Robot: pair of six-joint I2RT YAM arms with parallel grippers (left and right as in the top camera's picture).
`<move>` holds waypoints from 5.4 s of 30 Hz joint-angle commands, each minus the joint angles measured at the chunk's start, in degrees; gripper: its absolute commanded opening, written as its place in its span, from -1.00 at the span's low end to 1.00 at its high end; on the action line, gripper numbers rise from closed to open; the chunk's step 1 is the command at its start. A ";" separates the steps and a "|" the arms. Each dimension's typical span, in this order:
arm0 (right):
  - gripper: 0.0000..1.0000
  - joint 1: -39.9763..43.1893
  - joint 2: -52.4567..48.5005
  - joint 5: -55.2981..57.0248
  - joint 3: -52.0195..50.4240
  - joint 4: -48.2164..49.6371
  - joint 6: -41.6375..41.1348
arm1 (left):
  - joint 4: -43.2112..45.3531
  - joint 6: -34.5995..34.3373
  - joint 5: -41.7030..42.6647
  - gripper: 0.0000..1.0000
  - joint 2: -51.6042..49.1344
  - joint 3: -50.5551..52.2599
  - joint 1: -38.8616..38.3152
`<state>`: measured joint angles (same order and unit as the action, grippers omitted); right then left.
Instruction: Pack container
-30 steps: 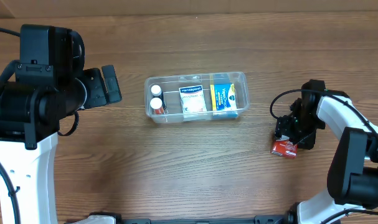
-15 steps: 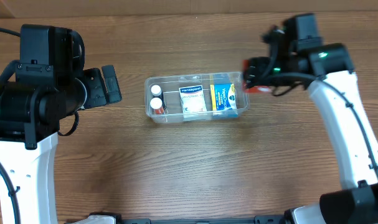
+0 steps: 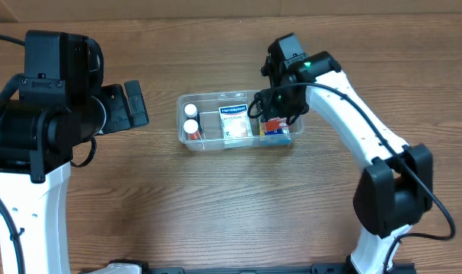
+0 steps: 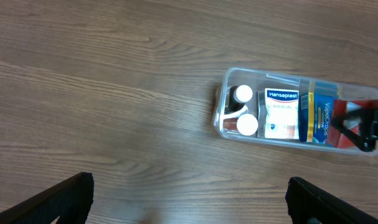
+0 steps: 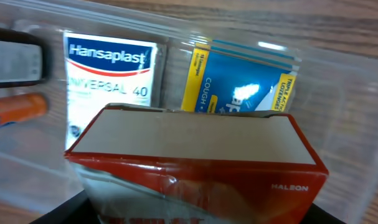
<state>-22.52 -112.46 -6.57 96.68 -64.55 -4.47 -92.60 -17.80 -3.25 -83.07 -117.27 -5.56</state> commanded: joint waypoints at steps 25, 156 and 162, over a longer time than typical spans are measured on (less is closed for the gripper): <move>1.00 16.06 20.15 6.47 0.57 -2.12 -1.38 | 9.44 0.96 -0.17 1.00 -0.24 10.75 0.31; 1.00 17.73 112.30 2.60 -96.21 60.17 4.72 | 88.15 15.93 3.30 1.00 82.88 117.00 0.42; 1.00 17.73 112.30 2.60 -96.21 60.17 4.72 | 88.17 15.96 3.28 1.00 82.82 117.00 0.42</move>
<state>-4.95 -0.69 -4.23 1.04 -4.73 0.03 -4.47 -2.55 -1.04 -0.84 -0.47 -5.56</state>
